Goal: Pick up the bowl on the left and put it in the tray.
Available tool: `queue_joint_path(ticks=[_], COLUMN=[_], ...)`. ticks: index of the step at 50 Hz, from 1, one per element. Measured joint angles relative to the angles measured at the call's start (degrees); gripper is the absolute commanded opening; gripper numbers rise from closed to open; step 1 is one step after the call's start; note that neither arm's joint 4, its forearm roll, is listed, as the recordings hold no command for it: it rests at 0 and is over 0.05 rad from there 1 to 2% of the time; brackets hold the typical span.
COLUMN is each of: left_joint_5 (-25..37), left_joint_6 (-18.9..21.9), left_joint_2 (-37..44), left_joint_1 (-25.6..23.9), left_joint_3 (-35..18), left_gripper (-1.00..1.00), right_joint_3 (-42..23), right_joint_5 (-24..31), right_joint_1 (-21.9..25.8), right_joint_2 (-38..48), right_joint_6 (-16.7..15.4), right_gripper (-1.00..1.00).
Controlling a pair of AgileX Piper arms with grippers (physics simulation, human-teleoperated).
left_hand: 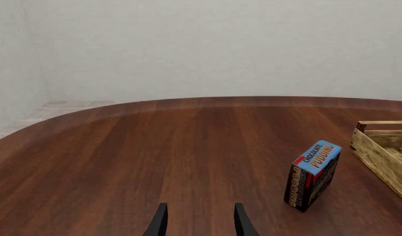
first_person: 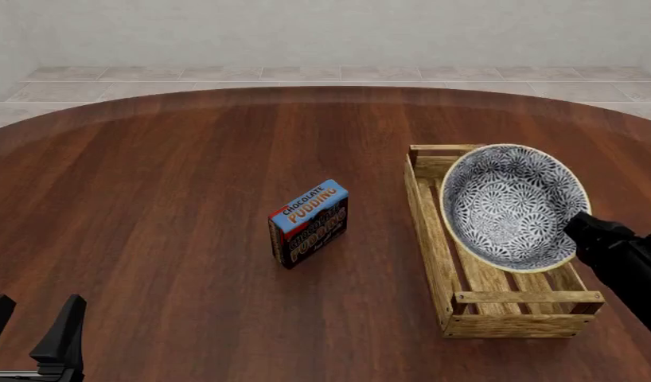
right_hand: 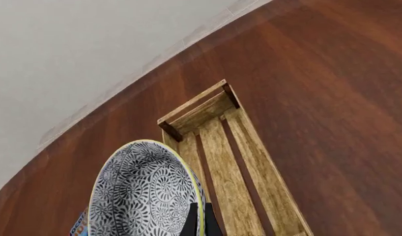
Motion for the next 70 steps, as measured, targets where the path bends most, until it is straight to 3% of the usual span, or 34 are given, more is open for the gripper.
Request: queue_joint_path(ticks=[30, 70], left_joint_5=[0.00, 0.00], left_joint_6=[0.00, 0.00], left_joint_2=[0.00, 0.00], left_joint_1=[0.00, 0.00], left_joint_3=[0.00, 0.00], left_gripper=[1.00, 1.00], right_joint_3=[2.92, 3.65], right_joint_5=[-5.42, -8.30], right_joint_1=[-0.95, -1.76], right_joint_2=[5.52, 8.77], right_joint_6=[3.25, 1.25], right_gripper=[-1.00, -1.00])
